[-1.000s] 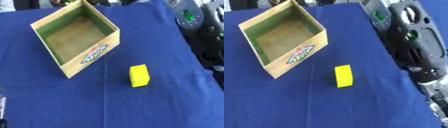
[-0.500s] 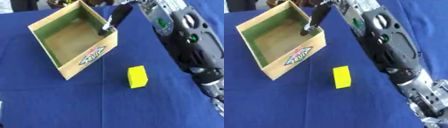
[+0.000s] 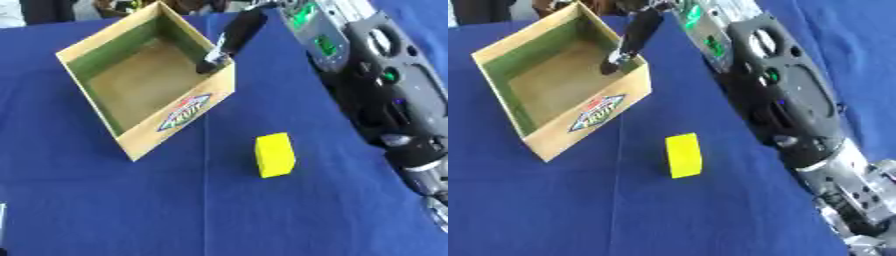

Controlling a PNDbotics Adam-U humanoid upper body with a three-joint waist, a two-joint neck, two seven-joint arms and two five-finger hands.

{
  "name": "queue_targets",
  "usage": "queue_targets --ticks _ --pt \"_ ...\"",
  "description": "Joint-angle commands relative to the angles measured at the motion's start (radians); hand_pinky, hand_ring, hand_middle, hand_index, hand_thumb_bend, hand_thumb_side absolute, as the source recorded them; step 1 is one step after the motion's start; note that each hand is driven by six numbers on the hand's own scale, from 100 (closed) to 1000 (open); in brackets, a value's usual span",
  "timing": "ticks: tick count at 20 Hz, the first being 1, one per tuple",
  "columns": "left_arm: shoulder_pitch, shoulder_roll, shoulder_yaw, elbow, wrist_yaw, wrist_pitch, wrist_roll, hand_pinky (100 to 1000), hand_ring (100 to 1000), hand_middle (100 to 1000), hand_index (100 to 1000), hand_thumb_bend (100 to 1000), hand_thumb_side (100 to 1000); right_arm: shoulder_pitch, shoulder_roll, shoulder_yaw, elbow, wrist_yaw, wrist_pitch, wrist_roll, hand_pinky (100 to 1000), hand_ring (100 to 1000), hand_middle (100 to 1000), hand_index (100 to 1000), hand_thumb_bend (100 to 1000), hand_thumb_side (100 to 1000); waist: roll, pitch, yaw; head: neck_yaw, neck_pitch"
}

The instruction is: Pick up objects on the table and place them in the box.

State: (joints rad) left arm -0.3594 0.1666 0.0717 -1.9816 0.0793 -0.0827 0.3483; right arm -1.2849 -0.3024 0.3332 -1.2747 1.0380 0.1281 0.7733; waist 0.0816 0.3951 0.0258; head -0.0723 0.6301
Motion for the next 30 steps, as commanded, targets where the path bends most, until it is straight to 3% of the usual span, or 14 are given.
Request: queue_targets --ticks 1,5,11,17,30 --pt "-0.002 0.013 0.001 -0.018 0.003 0.002 -0.002 688 794 735 824 100 925 -0.02 -0.048 -0.026 -0.066 -0.022 0.012 -0.028 867 857 792 952 773 650 -0.001 -0.022 -0.001 0.006 -0.01" --pt "0.001 0.018 0.005 -0.018 0.001 0.002 0.002 688 795 735 824 100 925 -0.009 -0.126 -0.032 -0.13 -0.101 0.027 -0.015 868 856 793 952 775 640 -0.005 -0.023 -0.008 0.015 -0.006" --pt "0.005 0.025 0.007 -0.018 -0.002 0.004 0.005 688 796 736 824 100 925 0.018 -0.245 0.008 -0.2 -0.251 0.044 0.05 870 860 797 952 777 614 -0.008 -0.027 -0.022 0.025 -0.003" --pt "0.009 0.031 0.008 -0.018 -0.004 0.005 0.006 688 797 736 824 100 923 0.066 -0.327 0.036 -0.297 -0.316 0.041 0.057 874 864 801 955 764 608 -0.008 -0.033 -0.045 0.043 0.005" --pt "0.014 0.038 0.01 -0.018 -0.009 0.006 0.009 688 799 737 824 100 925 0.13 -0.37 0.072 -0.378 -0.369 0.022 0.042 876 860 798 952 727 613 -0.01 -0.048 -0.098 0.07 0.022"
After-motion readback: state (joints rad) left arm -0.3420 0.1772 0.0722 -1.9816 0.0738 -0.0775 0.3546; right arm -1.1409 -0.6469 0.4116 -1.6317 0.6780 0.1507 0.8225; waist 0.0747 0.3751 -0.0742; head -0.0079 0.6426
